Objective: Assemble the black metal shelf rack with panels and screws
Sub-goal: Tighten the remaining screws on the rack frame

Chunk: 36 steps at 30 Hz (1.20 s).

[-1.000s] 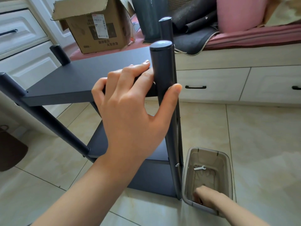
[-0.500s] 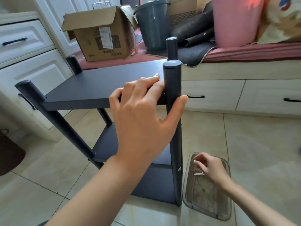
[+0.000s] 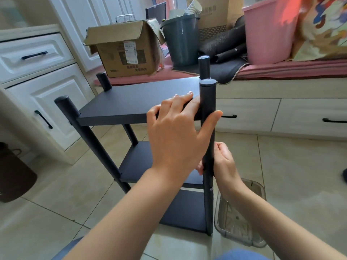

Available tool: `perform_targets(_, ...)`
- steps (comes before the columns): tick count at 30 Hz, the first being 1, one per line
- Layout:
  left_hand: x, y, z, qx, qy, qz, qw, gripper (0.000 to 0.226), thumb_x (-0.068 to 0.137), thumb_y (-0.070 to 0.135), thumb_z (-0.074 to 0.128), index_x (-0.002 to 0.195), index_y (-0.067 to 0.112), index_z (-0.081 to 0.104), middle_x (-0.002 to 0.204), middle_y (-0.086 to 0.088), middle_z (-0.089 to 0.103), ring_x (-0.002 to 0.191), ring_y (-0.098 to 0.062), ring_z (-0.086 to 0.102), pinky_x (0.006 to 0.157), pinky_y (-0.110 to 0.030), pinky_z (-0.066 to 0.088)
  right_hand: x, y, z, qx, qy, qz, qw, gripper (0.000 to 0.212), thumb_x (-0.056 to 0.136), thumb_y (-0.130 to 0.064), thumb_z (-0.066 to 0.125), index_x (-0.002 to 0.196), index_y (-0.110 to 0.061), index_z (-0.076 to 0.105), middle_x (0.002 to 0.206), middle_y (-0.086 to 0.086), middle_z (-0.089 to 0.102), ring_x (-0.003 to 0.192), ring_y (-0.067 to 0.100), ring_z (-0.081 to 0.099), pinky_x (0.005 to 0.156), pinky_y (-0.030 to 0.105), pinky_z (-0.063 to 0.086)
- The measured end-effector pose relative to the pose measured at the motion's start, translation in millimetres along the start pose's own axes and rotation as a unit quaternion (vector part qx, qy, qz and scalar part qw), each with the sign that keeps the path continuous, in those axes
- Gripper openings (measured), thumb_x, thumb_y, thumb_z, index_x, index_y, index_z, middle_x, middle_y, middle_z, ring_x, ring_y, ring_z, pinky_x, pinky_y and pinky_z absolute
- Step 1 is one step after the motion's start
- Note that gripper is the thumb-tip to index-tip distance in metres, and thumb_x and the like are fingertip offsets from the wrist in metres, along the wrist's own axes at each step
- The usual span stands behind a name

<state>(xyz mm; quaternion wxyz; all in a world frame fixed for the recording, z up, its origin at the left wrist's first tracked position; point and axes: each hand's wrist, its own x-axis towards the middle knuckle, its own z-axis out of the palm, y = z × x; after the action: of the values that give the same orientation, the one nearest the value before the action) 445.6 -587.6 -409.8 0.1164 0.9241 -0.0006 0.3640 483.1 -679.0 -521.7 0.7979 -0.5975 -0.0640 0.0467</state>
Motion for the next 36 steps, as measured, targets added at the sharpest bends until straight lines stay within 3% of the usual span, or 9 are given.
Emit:
perform_targets(4, 1.8, -4.7, -3.7, -0.001, -0.012, -0.006, 1.000, 0.058, 0.092, 0.068, 0.038, 0.131, 0.033, 0.064, 0.139, 0.010, 0.060, 0.134, -0.015, 0.047, 0.107, -0.036, 0.024, 3.9, -2.4, 9.4, 0.019, 0.022, 0.023, 0.999, 0.019, 0.109, -0.024, 0.035, 0.109, -0.008, 0.043, 0.059, 0.015, 0.046, 0.044, 0.021, 0.043, 0.048, 0.030, 0.043)
perform_targets(8, 3.5, -15.7, -10.6, -0.005, -0.012, -0.014, 1.000, 0.059, 0.092, 0.068, 0.037, 0.131, 0.034, 0.064, 0.139, 0.012, 0.060, 0.134, -0.013, 0.046, 0.108, -0.035, 0.023, 4.9, -3.8, 22.5, 0.028, 0.023, 0.018, 0.999, 0.020, 0.109, -0.026, 0.035, 0.109, -0.007, 0.042, 0.066, 0.014, 0.044, 0.042, 0.018, 0.045, 0.044, 0.029, 0.042)
perform_targets(11, 8.7, -31.6, -20.7, -0.017, -0.003, -0.027, 0.999, 0.057, 0.091, 0.067, 0.038, 0.127, 0.033, 0.066, 0.136, 0.013, 0.061, 0.131, -0.012, 0.048, 0.108, -0.034, 0.024, 8.6, -6.1, 38.0, 0.026, 0.014, 0.010, 1.000, 0.022, 0.108, -0.027, 0.035, 0.110, -0.006, 0.042, 0.061, 0.008, 0.045, 0.042, 0.017, 0.047, 0.046, 0.030, 0.045)
perform_targets(19, 19.5, -94.8, -58.9, -0.044, 0.031, -0.074, 0.996, 0.048, 0.095, 0.064, 0.046, 0.123, 0.032, 0.068, 0.130, 0.015, 0.063, 0.124, -0.011, 0.051, 0.107, -0.037, 0.028, 22.8, -17.9, 95.6, -0.065, -0.080, -0.034, 0.994, 0.020, 0.108, -0.030, 0.032, 0.104, -0.012, 0.039, 0.053, 0.002, 0.057, 0.048, 0.022, 0.050, 0.050, 0.036, 0.045)
perform_targets(23, 20.0, -126.4, -78.8, -0.067, 0.062, -0.116, 0.989, 0.042, 0.094, 0.063, 0.047, 0.108, 0.031, 0.071, 0.115, 0.016, 0.066, 0.112, -0.012, 0.056, 0.103, -0.036, 0.032, 27.1, -25.2, 130.6, -0.088, -0.118, -0.046, 0.988, 0.017, 0.108, -0.028, 0.031, 0.103, -0.014, 0.037, 0.060, 0.009, 0.055, 0.044, 0.020, 0.048, 0.053, 0.041, 0.046)
perform_targets(29, 3.9, -168.5, -110.2, -0.144, 0.161, -0.167, 0.962, 0.014, 0.094, 0.054, 0.055, 0.090, 0.040, 0.059, 0.096, 0.019, 0.066, 0.101, -0.012, 0.060, 0.102, -0.048, 0.043, 26.5, -25.8, 187.3, -0.110, -0.168, -0.039, 0.979, 0.015, 0.108, -0.026, 0.032, 0.103, -0.013, 0.037, 0.073, 0.016, 0.054, 0.043, 0.014, 0.051, 0.045, 0.027, 0.046)
perform_targets(36, -16.5, -231.1, -140.6, -0.199, 0.166, -0.252, 0.932, 0.037, 0.092, 0.061, 0.053, 0.093, 0.027, 0.068, 0.084, 0.017, 0.057, 0.099, -0.017, 0.059, 0.104, -0.053, 0.042, 20.4, -16.5, 251.3, -0.112, -0.204, -0.012, 0.973, 0.016, 0.108, -0.028, 0.033, 0.106, -0.013, 0.038, 0.082, 0.018, 0.048, 0.041, 0.008, 0.052, 0.044, 0.025, 0.044)
